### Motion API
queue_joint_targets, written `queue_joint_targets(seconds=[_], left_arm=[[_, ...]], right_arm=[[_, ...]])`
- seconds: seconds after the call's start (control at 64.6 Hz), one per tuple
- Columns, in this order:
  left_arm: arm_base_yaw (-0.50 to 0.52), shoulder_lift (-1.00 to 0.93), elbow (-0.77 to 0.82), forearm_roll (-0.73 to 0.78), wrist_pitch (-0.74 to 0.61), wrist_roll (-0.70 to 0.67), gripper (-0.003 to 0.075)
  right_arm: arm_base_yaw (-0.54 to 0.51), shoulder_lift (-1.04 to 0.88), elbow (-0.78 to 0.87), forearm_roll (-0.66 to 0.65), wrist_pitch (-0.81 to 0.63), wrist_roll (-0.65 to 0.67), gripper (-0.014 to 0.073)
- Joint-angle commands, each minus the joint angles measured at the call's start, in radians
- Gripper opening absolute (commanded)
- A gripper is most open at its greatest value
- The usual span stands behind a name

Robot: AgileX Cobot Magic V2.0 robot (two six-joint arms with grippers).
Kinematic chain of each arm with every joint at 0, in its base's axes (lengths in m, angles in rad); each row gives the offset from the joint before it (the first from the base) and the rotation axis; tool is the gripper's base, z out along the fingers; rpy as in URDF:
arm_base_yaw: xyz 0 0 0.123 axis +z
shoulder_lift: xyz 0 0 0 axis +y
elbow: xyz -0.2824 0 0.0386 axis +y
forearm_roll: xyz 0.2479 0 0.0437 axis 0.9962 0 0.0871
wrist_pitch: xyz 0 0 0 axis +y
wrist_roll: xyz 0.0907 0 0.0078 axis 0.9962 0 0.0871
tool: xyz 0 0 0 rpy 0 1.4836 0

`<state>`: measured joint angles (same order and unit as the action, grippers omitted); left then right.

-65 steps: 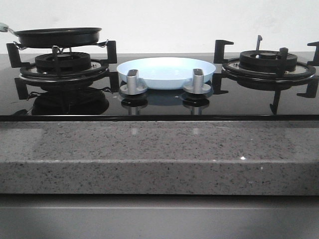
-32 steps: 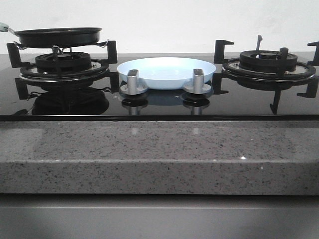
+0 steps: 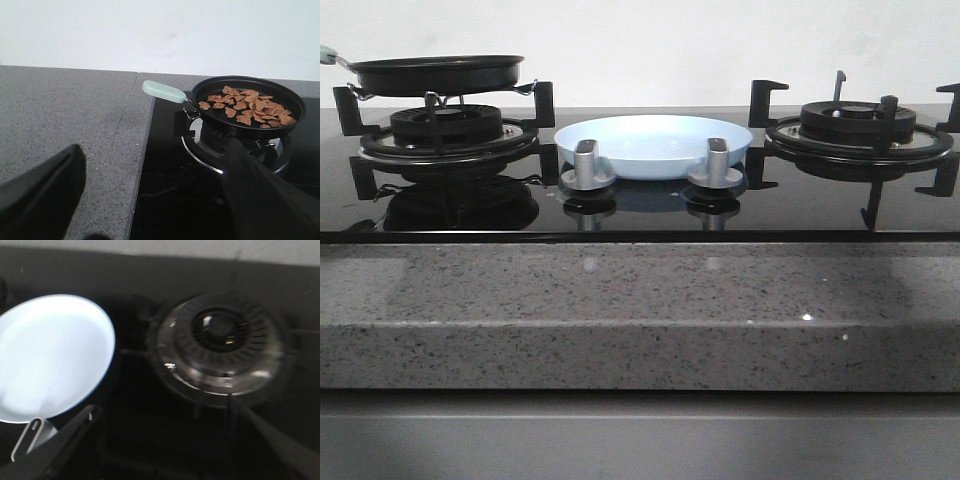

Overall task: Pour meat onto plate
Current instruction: 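Lower the right gripper onto the light blue plate rim and grasp it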

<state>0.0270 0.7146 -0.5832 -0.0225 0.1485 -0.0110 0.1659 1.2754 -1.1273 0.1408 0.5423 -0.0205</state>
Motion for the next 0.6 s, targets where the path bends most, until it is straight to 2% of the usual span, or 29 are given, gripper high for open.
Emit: queue_joint_targets(seconds=[0.0, 0.279, 0.589], left_arm=[[0.003, 0.001, -0.035, 0.001, -0.086, -0.01, 0.0514], [0.003, 0.001, -0.035, 0.001, -0.086, -0.01, 0.0511], [0.003, 0.001, -0.035, 0.001, -0.086, -0.01, 0.0511]], right_arm=[[0.034, 0.105, -0.17, 0.006, 0.059, -0.006, 0.0517], [0.066, 0.458, -0.619, 0.053, 0.435, -0.052, 0.0515], [0.066, 0.753, -1.004, 0.08, 0.694, -0.109, 0.0515]])
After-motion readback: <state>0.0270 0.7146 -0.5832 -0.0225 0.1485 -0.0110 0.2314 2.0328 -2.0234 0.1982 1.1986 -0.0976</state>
